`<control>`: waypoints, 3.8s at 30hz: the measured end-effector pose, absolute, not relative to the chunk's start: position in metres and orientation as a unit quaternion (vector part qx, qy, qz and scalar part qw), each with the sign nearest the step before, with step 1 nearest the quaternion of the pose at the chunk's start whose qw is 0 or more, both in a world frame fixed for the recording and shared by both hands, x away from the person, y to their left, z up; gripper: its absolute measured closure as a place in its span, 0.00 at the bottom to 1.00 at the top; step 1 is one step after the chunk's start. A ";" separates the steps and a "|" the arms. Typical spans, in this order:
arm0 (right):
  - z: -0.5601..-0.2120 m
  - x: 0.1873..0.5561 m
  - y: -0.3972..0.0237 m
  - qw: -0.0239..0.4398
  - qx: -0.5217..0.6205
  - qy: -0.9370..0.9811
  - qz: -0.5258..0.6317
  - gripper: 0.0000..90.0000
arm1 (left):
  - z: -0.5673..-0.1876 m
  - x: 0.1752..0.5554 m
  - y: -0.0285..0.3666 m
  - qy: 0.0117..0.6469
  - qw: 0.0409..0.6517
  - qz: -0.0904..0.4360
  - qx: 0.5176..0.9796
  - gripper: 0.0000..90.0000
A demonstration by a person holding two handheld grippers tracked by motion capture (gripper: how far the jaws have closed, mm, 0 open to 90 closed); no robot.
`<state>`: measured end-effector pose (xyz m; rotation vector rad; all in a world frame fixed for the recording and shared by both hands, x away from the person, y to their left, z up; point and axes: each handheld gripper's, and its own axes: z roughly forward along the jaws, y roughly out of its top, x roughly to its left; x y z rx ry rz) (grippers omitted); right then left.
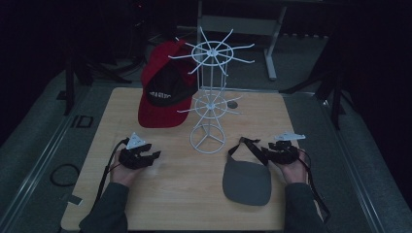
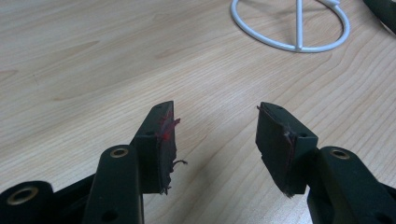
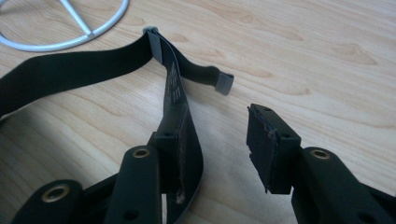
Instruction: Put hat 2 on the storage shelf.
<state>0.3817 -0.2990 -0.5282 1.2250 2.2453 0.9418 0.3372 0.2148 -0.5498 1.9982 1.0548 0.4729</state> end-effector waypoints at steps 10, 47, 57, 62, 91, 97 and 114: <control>-0.522 0.394 -0.291 0.200 0.417 0.822 0.333 0.65 | -0.553 0.338 0.214 0.420 0.400 0.186 0.793 0.53; -0.530 0.442 -0.241 0.161 0.364 0.877 0.268 0.71 | -0.555 0.338 0.211 0.414 0.393 0.185 0.800 0.53; -0.534 0.450 -0.229 0.144 0.366 0.887 0.242 0.78 | -0.555 0.338 0.211 0.413 0.392 0.186 0.801 0.53; -0.538 0.454 -0.229 0.131 0.380 0.887 0.228 0.80 | -0.555 0.338 0.211 0.412 0.392 0.186 0.801 0.53; -0.517 0.435 -0.227 0.221 0.364 0.871 0.246 0.98 | -0.556 0.337 0.208 0.411 0.388 0.189 0.803 0.53; -0.501 0.424 -0.234 0.246 0.360 0.857 0.274 0.98 | -0.555 0.337 0.208 0.411 0.388 0.190 0.802 0.53; -0.451 0.393 -0.235 0.317 0.327 0.828 0.327 0.98 | -0.555 0.337 0.208 0.411 0.389 0.190 0.802 0.53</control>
